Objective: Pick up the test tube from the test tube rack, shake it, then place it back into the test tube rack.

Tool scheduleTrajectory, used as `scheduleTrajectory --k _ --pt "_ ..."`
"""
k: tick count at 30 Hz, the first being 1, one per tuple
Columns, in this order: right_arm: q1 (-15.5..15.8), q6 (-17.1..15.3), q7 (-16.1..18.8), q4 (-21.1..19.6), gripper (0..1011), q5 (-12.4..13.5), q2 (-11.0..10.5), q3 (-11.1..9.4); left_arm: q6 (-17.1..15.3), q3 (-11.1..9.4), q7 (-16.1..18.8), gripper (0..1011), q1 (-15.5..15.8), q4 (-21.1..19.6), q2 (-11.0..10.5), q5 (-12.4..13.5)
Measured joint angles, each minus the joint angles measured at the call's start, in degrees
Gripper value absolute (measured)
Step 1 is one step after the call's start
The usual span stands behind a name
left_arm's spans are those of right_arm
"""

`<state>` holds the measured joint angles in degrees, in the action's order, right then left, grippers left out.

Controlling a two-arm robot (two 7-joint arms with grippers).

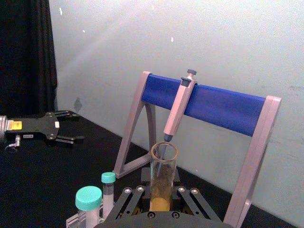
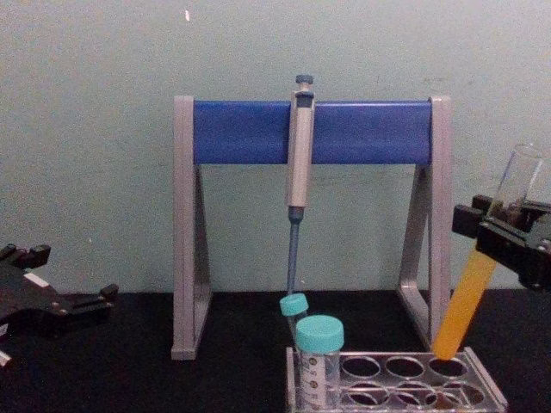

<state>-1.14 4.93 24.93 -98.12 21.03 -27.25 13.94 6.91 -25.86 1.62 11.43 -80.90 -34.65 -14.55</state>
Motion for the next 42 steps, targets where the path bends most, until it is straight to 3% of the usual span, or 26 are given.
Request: scheduleTrajectory --k 19,26,35,42 --pt "-0.16 0.08 -0.03 0.32 223 -0.09 0.11 0.23 0.00 0.00 0.00 1002 0.00 0.00 0.00 0.00" --pt "-1.69 -1.11 -0.13 1.09 223 -0.82 1.15 2.57 0.00 0.00 0.00 1001 0.00 0.00 0.00 0.00" --pt "-6.45 -2.50 -1.32 4.83 223 -2.14 4.46 5.34 0.00 0.00 0.00 1002 0.00 0.00 0.00 0.00" --pt "-10.98 -2.43 -2.65 9.48 223 -3.32 6.75 5.78 0.00 0.00 0.00 1001 0.00 0.00 0.00 0.00"
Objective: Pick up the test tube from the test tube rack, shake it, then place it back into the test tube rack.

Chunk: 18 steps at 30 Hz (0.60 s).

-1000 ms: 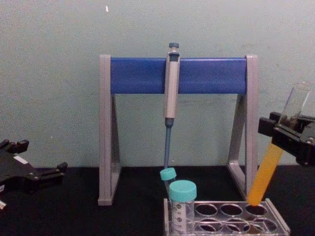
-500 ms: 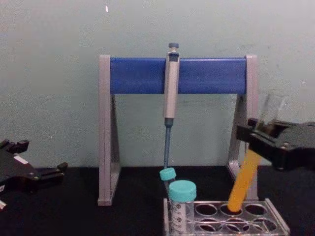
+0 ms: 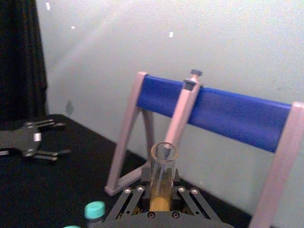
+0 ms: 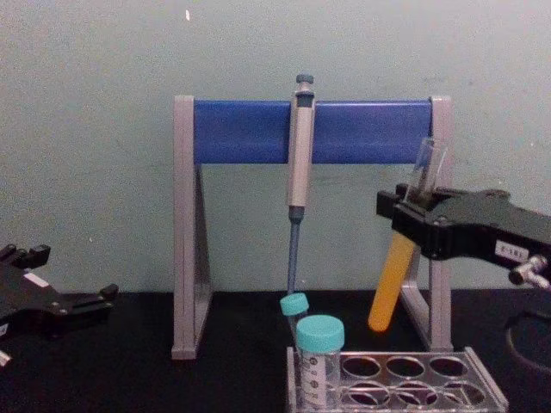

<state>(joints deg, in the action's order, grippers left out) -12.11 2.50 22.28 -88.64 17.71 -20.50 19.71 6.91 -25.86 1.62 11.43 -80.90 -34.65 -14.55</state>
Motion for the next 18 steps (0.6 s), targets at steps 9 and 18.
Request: scheduleTrajectory --k 9,18 --pt "-0.99 0.30 -1.03 1.22 223 -0.35 -0.86 -2.64 0.00 0.00 0.00 1001 0.00 0.00 0.00 0.00" --pt "3.55 0.28 -0.48 -3.62 223 -0.23 -4.78 -5.91 0.00 0.00 0.00 1001 0.00 0.00 0.00 0.00"
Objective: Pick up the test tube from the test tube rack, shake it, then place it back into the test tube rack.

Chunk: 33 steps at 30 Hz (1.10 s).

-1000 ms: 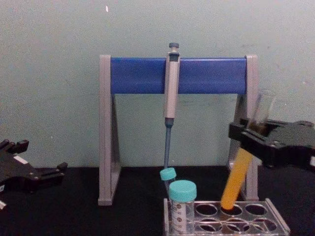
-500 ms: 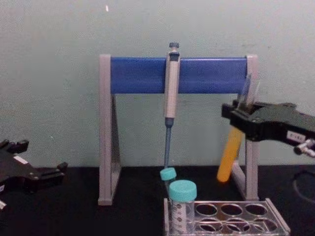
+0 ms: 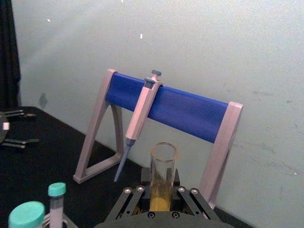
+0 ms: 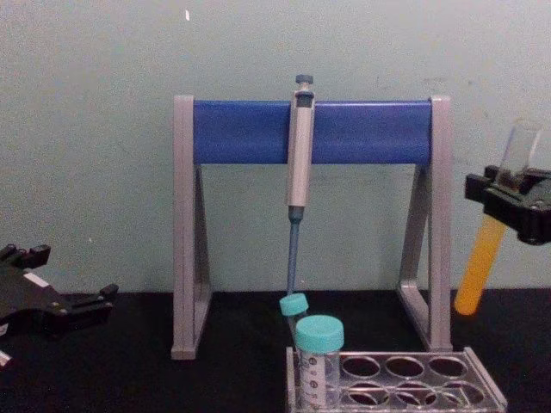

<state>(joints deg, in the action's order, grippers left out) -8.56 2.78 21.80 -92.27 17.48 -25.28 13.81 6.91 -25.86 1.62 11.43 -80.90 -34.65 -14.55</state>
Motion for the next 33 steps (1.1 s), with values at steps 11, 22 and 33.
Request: scheduleTrajectory --k 11,22,33 --pt "6.68 -0.68 3.37 -8.61 223 3.66 -3.15 -0.78 0.00 0.00 0.00 1001 0.00 0.00 0.00 0.00" --pt "5.10 -0.34 4.24 -8.63 223 4.38 -1.73 3.60 0.00 0.00 0.00 1001 0.00 0.00 0.00 0.00" --pt "-1.81 0.75 1.98 -1.07 223 3.29 2.10 4.55 0.00 0.00 0.00 1001 0.00 0.00 0.00 0.00"
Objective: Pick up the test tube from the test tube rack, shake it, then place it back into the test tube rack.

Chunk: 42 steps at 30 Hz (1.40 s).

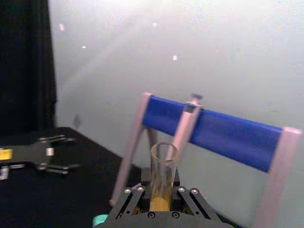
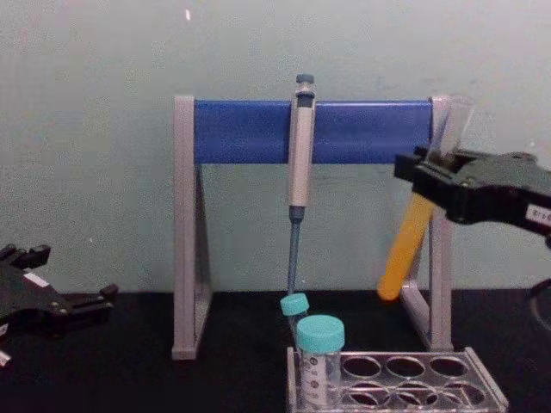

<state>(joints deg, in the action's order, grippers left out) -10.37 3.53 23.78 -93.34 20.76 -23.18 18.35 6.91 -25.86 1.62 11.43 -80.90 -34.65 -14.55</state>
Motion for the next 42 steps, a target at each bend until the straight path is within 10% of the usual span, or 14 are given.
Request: scheduleTrajectory --k 13,23,33,42 --pt "3.29 -0.93 -0.24 -2.06 223 1.26 -2.95 -3.11 0.00 0.00 0.00 1001 0.00 0.00 0.00 0.00" --pt "7.37 -1.49 0.83 -6.33 223 1.49 -4.19 -1.52 0.00 0.00 0.00 1001 0.00 0.00 0.00 0.00" --pt "3.30 -0.45 0.57 -2.08 223 -0.42 -0.57 2.02 0.00 0.00 0.00 1001 0.00 0.00 0.00 0.00" --pt "0.02 -0.90 -1.04 1.55 223 -0.96 0.77 0.85 0.00 0.00 0.00 1001 0.00 0.00 0.00 0.00"
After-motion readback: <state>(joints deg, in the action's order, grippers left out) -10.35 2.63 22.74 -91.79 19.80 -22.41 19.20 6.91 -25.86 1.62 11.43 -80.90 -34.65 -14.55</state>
